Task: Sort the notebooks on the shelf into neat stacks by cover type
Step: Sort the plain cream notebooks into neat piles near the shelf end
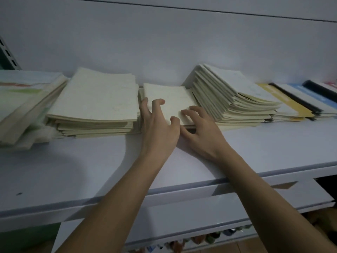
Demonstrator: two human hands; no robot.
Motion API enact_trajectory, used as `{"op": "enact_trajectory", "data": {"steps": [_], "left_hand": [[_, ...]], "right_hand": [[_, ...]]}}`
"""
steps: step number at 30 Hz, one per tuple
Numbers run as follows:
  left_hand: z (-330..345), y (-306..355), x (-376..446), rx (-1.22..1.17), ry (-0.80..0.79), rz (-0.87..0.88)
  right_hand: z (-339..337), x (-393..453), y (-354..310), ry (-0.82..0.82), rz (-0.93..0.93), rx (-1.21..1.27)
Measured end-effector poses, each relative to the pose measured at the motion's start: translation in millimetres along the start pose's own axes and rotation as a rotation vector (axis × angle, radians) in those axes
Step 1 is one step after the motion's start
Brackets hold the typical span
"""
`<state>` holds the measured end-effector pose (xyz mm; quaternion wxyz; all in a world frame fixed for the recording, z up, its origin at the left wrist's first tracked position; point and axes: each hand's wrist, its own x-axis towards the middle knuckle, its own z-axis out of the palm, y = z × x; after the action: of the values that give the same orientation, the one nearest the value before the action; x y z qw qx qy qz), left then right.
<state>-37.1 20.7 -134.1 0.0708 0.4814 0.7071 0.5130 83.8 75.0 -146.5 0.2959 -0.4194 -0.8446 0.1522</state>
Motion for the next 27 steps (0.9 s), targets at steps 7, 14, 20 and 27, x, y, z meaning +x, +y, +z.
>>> {"op": "enact_trajectory", "data": {"steps": [7, 14, 20, 27], "left_hand": [[-3.2, 4.7, 3.1, 0.002, 0.041, 0.005], [-18.2, 23.9, -20.8, 0.010, 0.053, 0.242], [-105.9, 41.4, 0.6, 0.202, 0.111, 0.350], [-208.5, 7.9, 60.5, 0.726, -0.079, 0.010]], "right_hand": [[-1.3, 3.0, 2.6, -0.024, 0.007, 0.036], [-2.0, -0.2, -5.1, 0.249, -0.120, -0.260], [-14.8, 12.1, -59.1, 0.135, -0.302, -0.083], [4.6, 49.2, -166.1, -0.274, -0.339, -0.228]]}}
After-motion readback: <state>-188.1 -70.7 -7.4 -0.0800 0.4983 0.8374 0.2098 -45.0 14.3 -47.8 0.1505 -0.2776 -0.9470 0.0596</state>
